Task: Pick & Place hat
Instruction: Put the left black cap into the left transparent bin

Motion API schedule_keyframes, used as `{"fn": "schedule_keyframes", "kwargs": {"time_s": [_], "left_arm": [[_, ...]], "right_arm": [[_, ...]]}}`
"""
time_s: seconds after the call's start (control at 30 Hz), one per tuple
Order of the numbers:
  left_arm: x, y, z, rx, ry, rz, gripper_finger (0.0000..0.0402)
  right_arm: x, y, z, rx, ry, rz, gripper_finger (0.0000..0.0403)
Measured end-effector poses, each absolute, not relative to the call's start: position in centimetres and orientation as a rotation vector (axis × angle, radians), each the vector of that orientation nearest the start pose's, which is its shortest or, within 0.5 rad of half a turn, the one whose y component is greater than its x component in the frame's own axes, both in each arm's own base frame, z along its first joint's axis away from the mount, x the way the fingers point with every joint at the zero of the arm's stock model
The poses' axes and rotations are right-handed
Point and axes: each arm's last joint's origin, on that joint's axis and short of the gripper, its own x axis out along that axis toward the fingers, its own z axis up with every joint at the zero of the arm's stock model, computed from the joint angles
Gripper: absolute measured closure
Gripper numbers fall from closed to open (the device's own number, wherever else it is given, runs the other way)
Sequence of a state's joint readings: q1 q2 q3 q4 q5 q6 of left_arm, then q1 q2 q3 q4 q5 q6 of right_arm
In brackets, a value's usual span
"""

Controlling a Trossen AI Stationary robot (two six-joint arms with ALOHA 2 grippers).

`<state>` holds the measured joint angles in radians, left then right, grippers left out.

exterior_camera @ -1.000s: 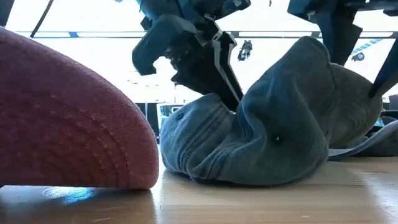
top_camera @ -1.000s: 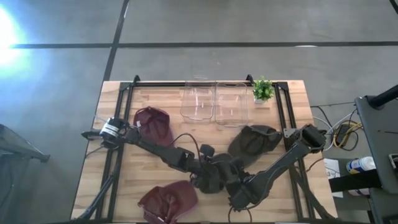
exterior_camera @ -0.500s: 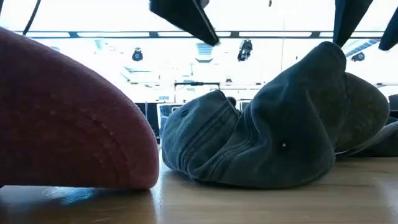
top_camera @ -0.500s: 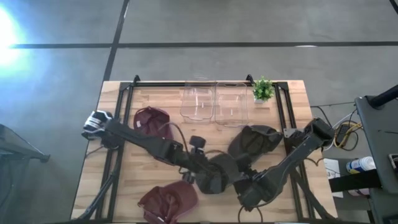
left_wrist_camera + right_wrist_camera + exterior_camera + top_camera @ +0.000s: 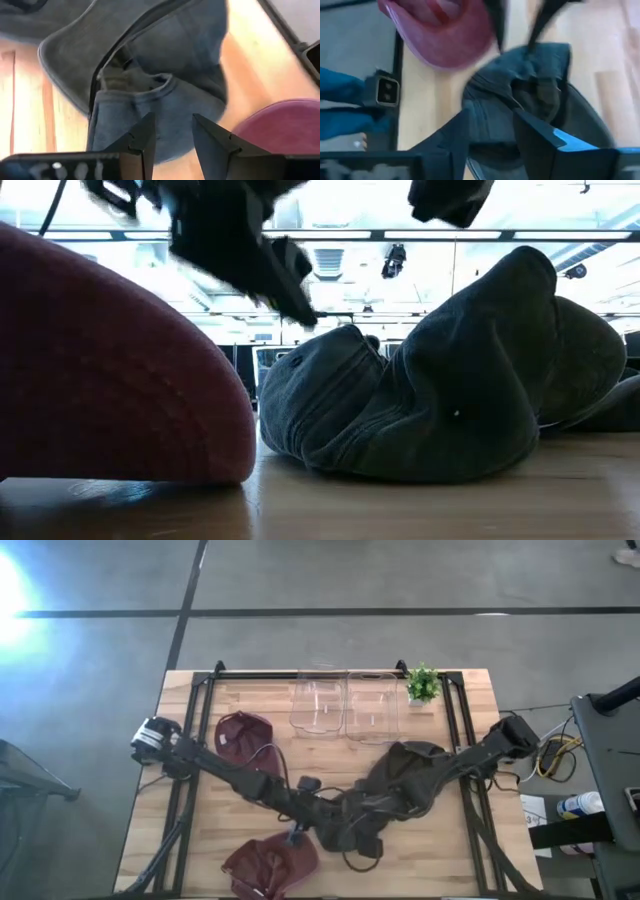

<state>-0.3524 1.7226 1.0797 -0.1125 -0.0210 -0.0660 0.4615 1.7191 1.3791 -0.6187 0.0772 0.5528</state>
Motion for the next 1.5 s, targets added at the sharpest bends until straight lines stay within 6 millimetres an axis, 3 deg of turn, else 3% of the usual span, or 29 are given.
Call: {"fn": "schedule_keyframes", "kwargs": {"time_s": [0.27,0.5,0.63,0.93,1.23,1.37,1.5], "left_arm": [[35.1,-12.1,17.4,0.012,0.651,-0.255,0.0282],[36.1,-12.4,14.9,0.053,0.699,-0.248,0.0282],[36.0,-12.0,13.9,0.082,0.738,-0.19,0.0282],[36.2,-10.8,13.7,0.145,0.729,-0.108,0.0282],[36.4,-10.4,13.9,0.141,0.725,-0.091,0.0282],[37.1,-10.7,16.5,0.145,0.637,-0.103,0.0282],[37.7,-10.9,19.7,0.141,0.543,-0.109,0.0282]], "right_arm": [[33.3,16.7,21.7,0.348,1.051,0.091,0.0337],[34.1,17.8,18.9,0.407,1.079,0.069,0.0353],[33.2,18.1,17.7,0.411,1.124,0.045,0.0353],[30.0,17.6,13.6,0.476,1.248,-0.101,0.0354],[30.3,17.8,14.3,0.427,1.231,-0.076,0.0353],[31.3,18.3,17.3,0.404,1.145,-0.009,0.0353],[31.3,18.1,19.8,0.303,1.122,-0.061,0.0348]]}}
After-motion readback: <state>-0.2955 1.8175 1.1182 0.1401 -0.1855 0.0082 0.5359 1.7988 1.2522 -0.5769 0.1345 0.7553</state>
